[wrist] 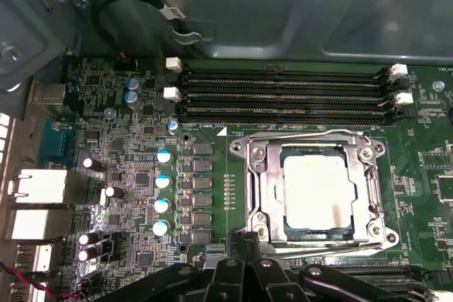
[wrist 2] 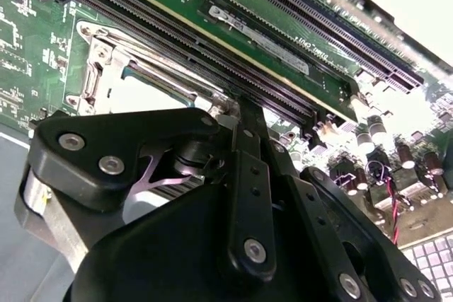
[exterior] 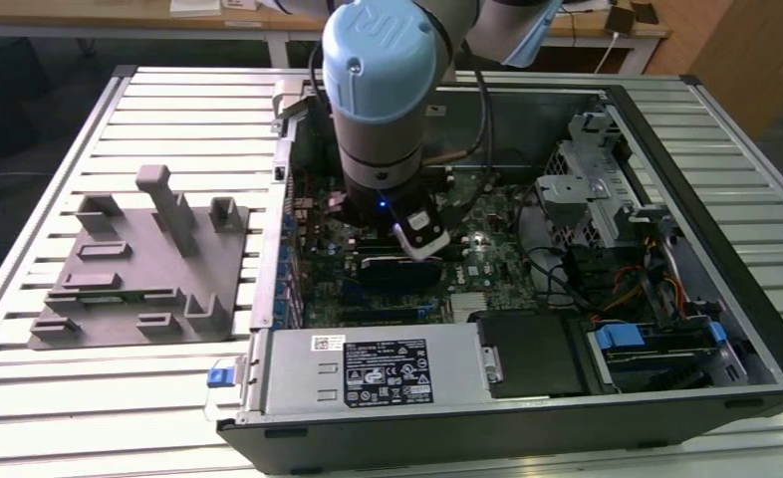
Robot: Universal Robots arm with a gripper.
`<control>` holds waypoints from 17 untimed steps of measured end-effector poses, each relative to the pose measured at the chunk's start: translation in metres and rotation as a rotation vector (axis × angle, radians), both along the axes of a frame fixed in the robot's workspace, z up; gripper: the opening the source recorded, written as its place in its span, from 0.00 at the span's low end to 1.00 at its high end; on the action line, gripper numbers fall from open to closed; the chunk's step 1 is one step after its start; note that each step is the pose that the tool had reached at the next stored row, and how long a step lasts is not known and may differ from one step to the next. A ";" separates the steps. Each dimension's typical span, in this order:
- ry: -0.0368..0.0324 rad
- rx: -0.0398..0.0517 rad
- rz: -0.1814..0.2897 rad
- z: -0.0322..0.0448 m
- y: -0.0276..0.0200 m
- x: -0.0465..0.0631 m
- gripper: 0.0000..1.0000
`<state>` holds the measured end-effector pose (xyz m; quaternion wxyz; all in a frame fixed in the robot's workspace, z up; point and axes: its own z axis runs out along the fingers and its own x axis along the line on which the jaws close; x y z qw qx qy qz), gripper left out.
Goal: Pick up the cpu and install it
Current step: 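Install the second cpu locking lever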
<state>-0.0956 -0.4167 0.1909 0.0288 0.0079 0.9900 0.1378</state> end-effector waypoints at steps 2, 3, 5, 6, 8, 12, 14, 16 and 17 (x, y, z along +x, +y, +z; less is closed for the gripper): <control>0.0003 -0.0005 0.000 0.0033 -0.0001 0.000 0.11; 0.0003 -0.0009 0.000 0.0052 -0.0001 0.000 0.11; 0.0003 -0.0015 0.000 0.0098 -0.0001 0.000 0.11; 0.0003 -0.0019 0.000 0.0127 -0.0001 0.000 0.11; 0.0004 -0.0031 0.000 0.0189 -0.0001 0.000 0.11; 0.0004 -0.0087 0.000 0.0316 -0.0001 0.000 0.11; 0.0003 -0.0290 -0.001 0.0337 0.0000 0.000 0.11; 0.0003 -0.0502 -0.003 0.0343 -0.0001 0.000 0.11; 0.0003 -0.0518 -0.003 0.0343 -0.0001 0.001 0.11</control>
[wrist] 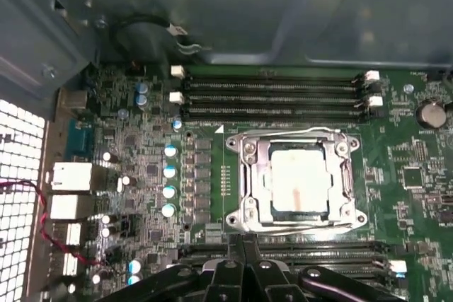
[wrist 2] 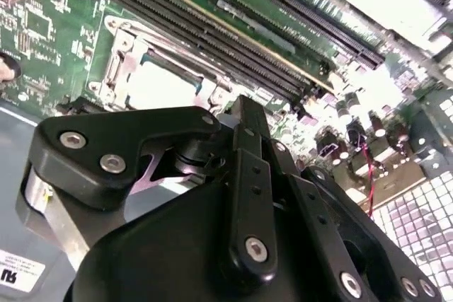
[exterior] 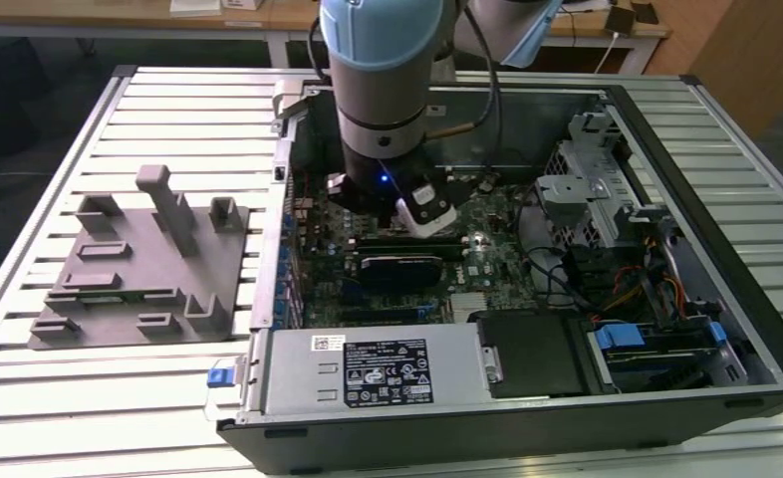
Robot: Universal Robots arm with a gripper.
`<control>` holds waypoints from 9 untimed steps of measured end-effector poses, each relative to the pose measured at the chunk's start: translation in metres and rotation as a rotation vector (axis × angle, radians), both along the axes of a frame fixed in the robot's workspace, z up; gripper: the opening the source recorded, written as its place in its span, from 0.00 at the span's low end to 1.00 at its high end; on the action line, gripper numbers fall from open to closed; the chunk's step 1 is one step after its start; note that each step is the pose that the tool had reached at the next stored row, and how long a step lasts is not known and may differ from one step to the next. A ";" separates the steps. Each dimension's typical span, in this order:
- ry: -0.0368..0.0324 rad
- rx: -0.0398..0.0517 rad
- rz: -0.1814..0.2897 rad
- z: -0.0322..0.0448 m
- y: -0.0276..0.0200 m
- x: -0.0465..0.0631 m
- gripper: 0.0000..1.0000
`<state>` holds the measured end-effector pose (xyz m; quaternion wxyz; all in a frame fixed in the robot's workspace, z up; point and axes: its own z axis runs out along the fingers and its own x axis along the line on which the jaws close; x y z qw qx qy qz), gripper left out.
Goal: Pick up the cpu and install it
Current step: 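Install the second cpu locking lever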
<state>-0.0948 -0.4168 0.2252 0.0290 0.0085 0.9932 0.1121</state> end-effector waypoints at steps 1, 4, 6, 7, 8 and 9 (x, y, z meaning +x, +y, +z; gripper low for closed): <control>0.0000 -0.0003 0.000 0.0000 0.0001 0.001 0.11; 0.0011 -0.0017 -0.001 0.0000 0.0002 0.011 0.11; 0.0030 -0.0036 -0.001 0.0000 0.0002 0.018 0.11; 0.0039 -0.0046 -0.001 0.0000 0.0002 0.021 0.11; 0.0049 -0.0054 -0.001 -0.0001 0.0003 0.024 0.11; 0.0058 -0.0060 -0.001 -0.0001 0.0006 0.027 0.11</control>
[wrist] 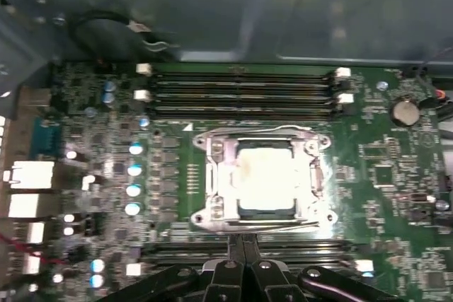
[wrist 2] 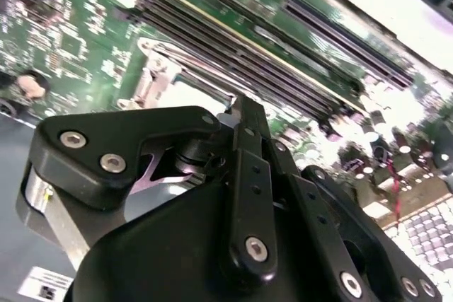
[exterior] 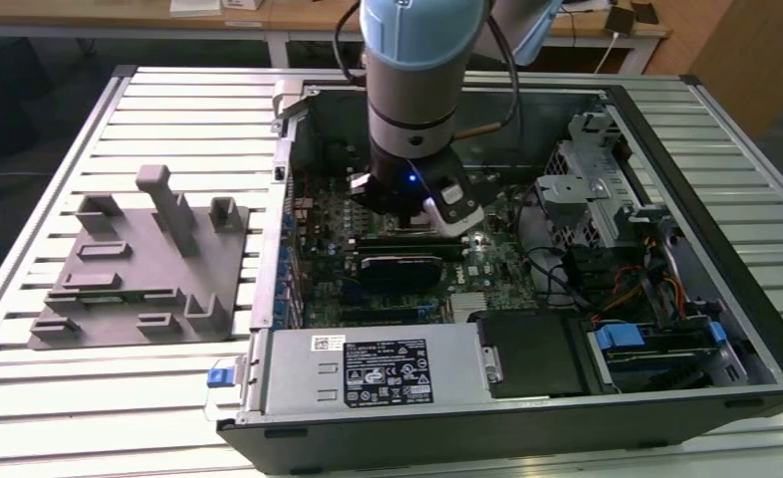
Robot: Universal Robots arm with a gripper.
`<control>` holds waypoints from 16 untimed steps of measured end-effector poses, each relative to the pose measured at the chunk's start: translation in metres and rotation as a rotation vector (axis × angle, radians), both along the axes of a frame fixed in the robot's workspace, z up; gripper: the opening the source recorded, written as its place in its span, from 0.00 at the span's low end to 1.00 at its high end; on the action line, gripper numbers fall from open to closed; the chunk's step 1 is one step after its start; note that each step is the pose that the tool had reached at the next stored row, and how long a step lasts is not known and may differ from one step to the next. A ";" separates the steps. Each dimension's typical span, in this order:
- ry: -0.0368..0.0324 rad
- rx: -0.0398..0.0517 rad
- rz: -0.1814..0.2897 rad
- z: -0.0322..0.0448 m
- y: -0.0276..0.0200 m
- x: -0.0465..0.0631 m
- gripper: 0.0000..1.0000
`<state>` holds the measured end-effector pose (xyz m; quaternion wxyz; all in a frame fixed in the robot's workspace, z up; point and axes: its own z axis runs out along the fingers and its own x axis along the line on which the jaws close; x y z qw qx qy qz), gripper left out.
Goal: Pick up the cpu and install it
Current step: 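Install the second cpu locking lever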
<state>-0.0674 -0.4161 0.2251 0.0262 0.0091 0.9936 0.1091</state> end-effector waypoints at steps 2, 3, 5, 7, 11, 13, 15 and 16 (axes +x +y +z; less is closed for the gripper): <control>0.0018 -0.0013 0.000 -0.0001 0.0014 0.005 0.11; 0.0025 -0.0022 0.000 -0.0001 0.0028 0.007 0.11; 0.0036 -0.0043 0.000 -0.0004 0.0073 0.010 0.11; 0.0044 -0.0077 0.000 -0.0006 0.0135 0.012 0.11; 0.0065 -0.0313 0.000 -0.0012 0.0248 0.014 0.11; 0.0079 -0.0462 0.000 -0.0016 0.0298 0.015 0.11; 0.0085 -0.0586 0.000 -0.0018 0.0368 0.016 0.11; 0.0085 -0.0612 0.000 -0.0020 0.0400 0.016 0.11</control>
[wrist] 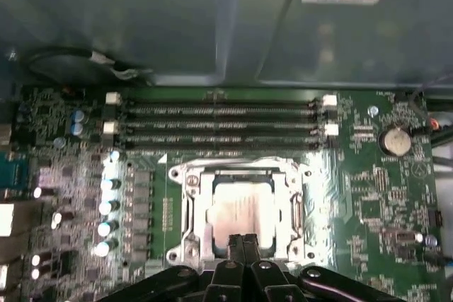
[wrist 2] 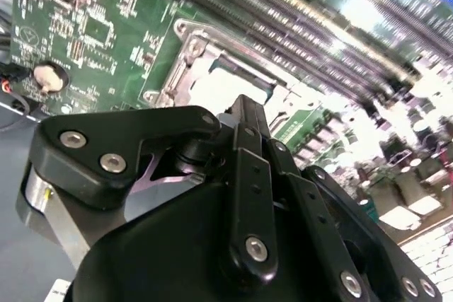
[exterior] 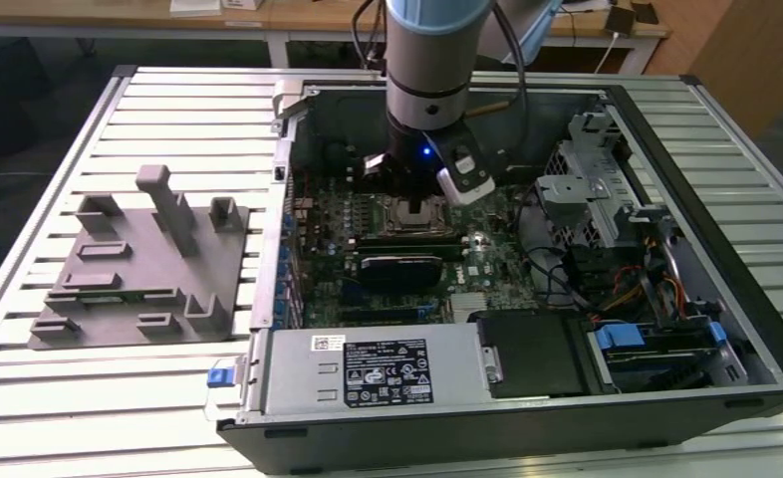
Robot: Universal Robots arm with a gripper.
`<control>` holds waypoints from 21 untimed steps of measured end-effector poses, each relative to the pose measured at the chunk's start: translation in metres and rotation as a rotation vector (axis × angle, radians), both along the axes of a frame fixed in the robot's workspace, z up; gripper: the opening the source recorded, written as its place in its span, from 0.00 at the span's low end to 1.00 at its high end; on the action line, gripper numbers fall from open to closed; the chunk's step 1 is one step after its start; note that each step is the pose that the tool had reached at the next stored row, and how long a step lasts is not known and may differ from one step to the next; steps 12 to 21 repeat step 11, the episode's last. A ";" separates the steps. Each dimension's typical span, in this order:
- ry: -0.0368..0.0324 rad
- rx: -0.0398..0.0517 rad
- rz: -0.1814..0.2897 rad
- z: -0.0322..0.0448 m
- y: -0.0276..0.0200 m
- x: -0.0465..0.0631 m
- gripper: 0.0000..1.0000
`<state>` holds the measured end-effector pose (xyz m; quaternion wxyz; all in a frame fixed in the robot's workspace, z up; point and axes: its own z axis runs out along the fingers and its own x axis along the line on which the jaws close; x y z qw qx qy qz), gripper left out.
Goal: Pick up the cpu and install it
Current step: 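Install the second cpu locking lever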
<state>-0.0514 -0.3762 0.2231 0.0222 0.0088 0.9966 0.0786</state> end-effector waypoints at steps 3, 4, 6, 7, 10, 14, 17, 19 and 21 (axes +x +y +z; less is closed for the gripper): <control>0.0001 -0.0061 0.000 -0.0003 0.0064 0.002 0.11; 0.0001 -0.0086 0.000 -0.0003 0.0076 0.003 0.11; 0.0002 -0.0115 0.000 -0.0004 0.0087 0.004 0.11; 0.0002 -0.0115 0.000 -0.0004 0.0088 0.004 0.11; 0.0002 -0.0114 0.000 -0.0003 0.0088 0.004 0.11; 0.0002 -0.0113 0.000 -0.0003 0.0088 0.004 0.11; 0.0002 -0.0113 0.000 -0.0003 0.0088 0.004 0.11; 0.0002 -0.0113 0.000 -0.0003 0.0088 0.004 0.11; 0.0002 -0.0113 0.000 -0.0003 0.0088 0.004 0.11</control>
